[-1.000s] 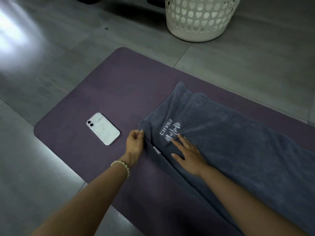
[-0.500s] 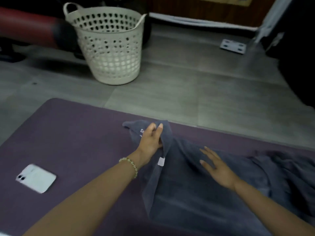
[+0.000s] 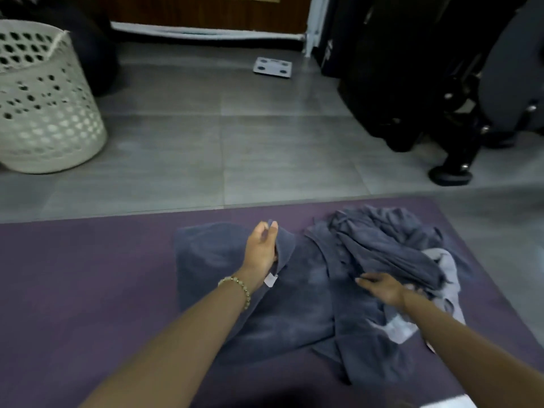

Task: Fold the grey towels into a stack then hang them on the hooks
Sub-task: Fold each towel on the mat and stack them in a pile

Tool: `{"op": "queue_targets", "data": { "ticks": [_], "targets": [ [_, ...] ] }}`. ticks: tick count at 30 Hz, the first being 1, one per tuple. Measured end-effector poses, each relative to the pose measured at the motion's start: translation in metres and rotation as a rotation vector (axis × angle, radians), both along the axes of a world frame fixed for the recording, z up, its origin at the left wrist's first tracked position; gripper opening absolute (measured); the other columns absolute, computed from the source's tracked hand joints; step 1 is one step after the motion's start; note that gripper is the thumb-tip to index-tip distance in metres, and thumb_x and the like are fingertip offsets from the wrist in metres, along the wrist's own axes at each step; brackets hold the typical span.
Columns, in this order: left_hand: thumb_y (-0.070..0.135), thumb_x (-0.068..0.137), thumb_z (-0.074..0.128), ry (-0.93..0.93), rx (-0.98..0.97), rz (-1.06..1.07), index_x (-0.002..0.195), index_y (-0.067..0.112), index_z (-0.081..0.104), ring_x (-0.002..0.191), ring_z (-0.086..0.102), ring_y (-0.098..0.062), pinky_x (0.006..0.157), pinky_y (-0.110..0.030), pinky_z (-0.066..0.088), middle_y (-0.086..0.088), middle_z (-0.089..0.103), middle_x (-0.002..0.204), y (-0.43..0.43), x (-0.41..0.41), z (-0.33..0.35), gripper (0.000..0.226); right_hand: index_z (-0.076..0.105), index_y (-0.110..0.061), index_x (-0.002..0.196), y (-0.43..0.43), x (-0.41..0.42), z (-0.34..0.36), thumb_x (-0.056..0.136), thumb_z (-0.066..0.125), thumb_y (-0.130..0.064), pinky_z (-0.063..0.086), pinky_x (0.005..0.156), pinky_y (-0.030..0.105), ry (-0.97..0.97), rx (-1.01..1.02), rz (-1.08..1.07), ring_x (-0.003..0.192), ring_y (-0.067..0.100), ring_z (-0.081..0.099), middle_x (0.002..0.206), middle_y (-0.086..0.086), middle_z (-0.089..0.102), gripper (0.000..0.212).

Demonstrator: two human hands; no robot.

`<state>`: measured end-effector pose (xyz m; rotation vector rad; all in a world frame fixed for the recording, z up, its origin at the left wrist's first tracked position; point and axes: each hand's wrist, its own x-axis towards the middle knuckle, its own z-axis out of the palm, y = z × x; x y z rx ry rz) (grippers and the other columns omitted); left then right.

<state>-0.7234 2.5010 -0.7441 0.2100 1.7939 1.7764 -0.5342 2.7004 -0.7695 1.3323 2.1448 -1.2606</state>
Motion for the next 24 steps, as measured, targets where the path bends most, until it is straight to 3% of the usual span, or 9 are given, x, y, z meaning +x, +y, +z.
{"op": "queue_targets", "data": {
  "ticks": [2,6,10,12,16,18,20,21,24],
  "targets": [
    [0.030,0.098,0.048,0.026,-0.058,-0.033,0.072,0.016,0.037,0.064,0.039,-0.023,0.060,-0.039,0.036,-0.010,0.041,0.069,0.012,0.013,-0.021,0.032,0.054,-0.006,0.130,0.008,0.022,-0.014,0.095,0.056,-0.029,0.039,0.104,0.035,-0.054,-0.040,-0.040,0.120,0.027,0.050,0.131,0.008,0.052,0.042],
    [0.032,0.097,0.049,0.021,-0.105,-0.067,0.068,0.019,0.034,0.068,0.037,-0.025,0.063,-0.041,0.034,-0.010,0.040,0.072,0.027,0.031,-0.046,0.036,0.063,-0.002,0.112,0.013,0.047,-0.052,0.094,0.057,-0.018,0.048,0.083,0.029,-0.036,-0.080,-0.160,0.094,0.022,0.059,0.112,0.010,0.062,0.025],
    [0.030,0.097,0.050,0.019,-0.144,-0.096,0.064,0.019,0.031,0.061,0.030,-0.023,0.058,-0.038,0.031,-0.008,0.031,0.065,0.034,0.047,-0.066,0.040,0.059,-0.004,0.119,0.006,0.060,-0.087,0.094,0.058,-0.029,0.047,0.081,0.027,-0.082,-0.099,-0.127,0.098,0.023,0.058,0.105,0.003,0.059,0.036],
    [0.029,0.098,0.049,0.017,-0.149,-0.103,0.064,0.019,0.030,0.053,0.027,-0.017,0.051,-0.031,0.028,-0.004,0.027,0.059,0.036,0.052,-0.072,0.040,0.057,-0.006,0.125,0.002,0.064,-0.094,0.093,0.059,-0.032,0.047,0.091,0.030,-0.100,-0.085,-0.111,0.115,0.027,0.055,0.119,0.005,0.058,0.041],
    [0.029,0.098,0.048,0.036,-0.155,-0.104,0.063,0.019,0.030,0.051,0.027,-0.011,0.048,-0.027,0.027,0.001,0.027,0.056,0.036,0.054,-0.076,0.041,0.058,-0.004,0.124,0.000,0.072,-0.103,0.091,0.062,-0.029,0.044,0.099,0.036,-0.119,-0.028,-0.101,0.117,0.029,0.054,0.128,0.013,0.057,0.041],
    [0.030,0.098,0.049,0.038,-0.157,-0.095,0.063,0.019,0.029,0.053,0.027,-0.012,0.049,-0.029,0.028,0.001,0.027,0.057,0.034,0.053,-0.076,0.041,0.060,-0.003,0.115,-0.001,0.073,-0.107,0.092,0.060,-0.018,0.050,0.082,0.027,-0.072,-0.007,-0.122,0.102,0.019,0.061,0.125,0.019,0.058,0.028],
    [0.031,0.098,0.048,0.049,-0.161,-0.093,0.064,0.019,0.030,0.053,0.027,-0.013,0.050,-0.029,0.028,0.001,0.028,0.058,0.030,0.052,-0.073,0.041,0.058,-0.010,0.092,-0.004,0.071,-0.105,0.088,0.061,0.001,0.046,0.052,0.014,0.099,-0.014,-0.233,0.060,-0.002,0.060,0.105,0.026,0.061,0.012],
    [0.031,0.098,0.047,0.055,-0.160,-0.090,0.064,0.019,0.030,0.053,0.027,-0.013,0.050,-0.030,0.029,0.001,0.028,0.058,0.028,0.052,-0.070,0.041,0.052,-0.012,0.084,-0.005,0.068,-0.099,0.087,0.060,0.007,0.042,0.044,0.012,0.168,-0.037,-0.289,0.046,-0.004,0.054,0.090,0.022,0.060,0.021],
    [0.031,0.099,0.047,0.055,-0.151,-0.079,0.064,0.017,0.031,0.050,0.030,-0.013,0.047,-0.029,0.030,0.000,0.030,0.054,0.019,0.049,-0.059,0.040,0.059,-0.007,0.085,-0.015,0.049,-0.062,0.091,0.055,0.003,0.052,0.050,0.015,0.322,-0.298,-0.403,0.051,0.006,0.056,0.075,0.009,0.054,0.012]
  ]
}}
